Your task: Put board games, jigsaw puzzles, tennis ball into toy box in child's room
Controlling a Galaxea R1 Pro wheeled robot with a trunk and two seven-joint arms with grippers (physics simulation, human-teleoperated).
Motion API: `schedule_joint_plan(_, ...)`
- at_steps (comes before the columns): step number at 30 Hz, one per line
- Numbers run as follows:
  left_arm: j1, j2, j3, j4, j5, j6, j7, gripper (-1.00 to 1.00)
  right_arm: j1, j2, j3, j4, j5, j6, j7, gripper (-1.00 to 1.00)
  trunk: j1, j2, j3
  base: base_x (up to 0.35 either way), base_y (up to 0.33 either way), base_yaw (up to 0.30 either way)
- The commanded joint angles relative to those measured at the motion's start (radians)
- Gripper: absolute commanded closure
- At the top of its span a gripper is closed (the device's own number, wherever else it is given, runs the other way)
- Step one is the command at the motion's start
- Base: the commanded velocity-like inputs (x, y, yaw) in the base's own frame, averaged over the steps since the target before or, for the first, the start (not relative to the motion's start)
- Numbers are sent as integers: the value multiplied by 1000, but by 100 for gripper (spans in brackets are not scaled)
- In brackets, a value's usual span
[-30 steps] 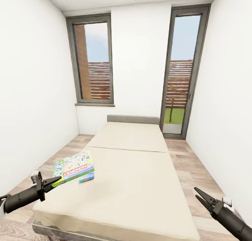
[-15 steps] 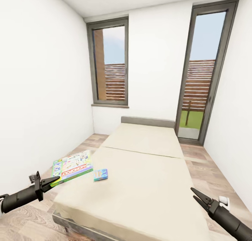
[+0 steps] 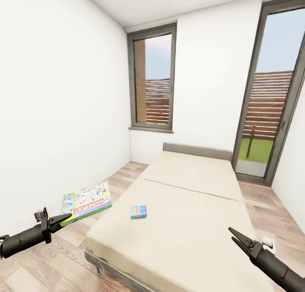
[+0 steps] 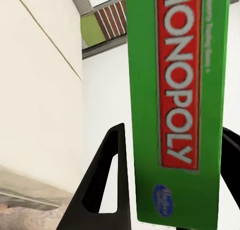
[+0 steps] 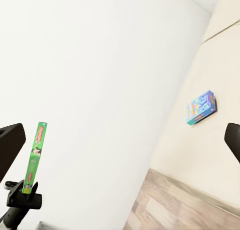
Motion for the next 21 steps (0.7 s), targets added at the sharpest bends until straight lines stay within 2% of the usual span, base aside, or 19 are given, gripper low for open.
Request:
schedule_joint_plan(1, -1, 1, 0, 0, 1, 11, -3, 100, 0, 0, -1, -1, -4, 6, 0, -100, -4, 7, 3, -1, 0, 278)
schedule_joint_plan(6, -1, 22, 3, 0, 2, 11, -4, 100, 0, 0, -1, -2, -4, 6, 0, -100, -23, 42, 20, 0, 0, 278)
schedule_joint_plan(10, 0, 79, 8, 0, 8, 11, -5, 100, 0, 0, -1, -2, -4, 6, 0, -100, -38, 70, 34, 0, 0, 278)
schedule_joint_plan(11, 0, 100, 9, 1, 9, 11, -7, 100, 0, 0, 0, -2, -4, 6, -1, -100, -42, 77, 38, 0, 0, 278)
schedule_joint_plan(13, 0, 137, 24, 3, 9, 11, -25, 100, 0, 0, 0, -2, -4, 6, -4, -100, -50, 91, 45, 0, 0, 278)
schedule_joint_plan(15, 1, 156, 44, 5, 8, 10, -48, 100, 0, 0, 1, -2, -4, 6, -8, -100, -58, 105, 52, 0, 0, 278)
schedule_joint_plan(18, 3, 174, 83, 6, 4, 9, -75, 100, 0, 0, 8, -2, -4, 6, -12, -100, -69, 126, 62, 0, 0, 278)
schedule_joint_plan(21, 3, 184, 95, 6, 2, 9, -82, 100, 0, 0, 13, -2, -4, 6, -15, -100, -81, 147, 73, 0, 0, 279)
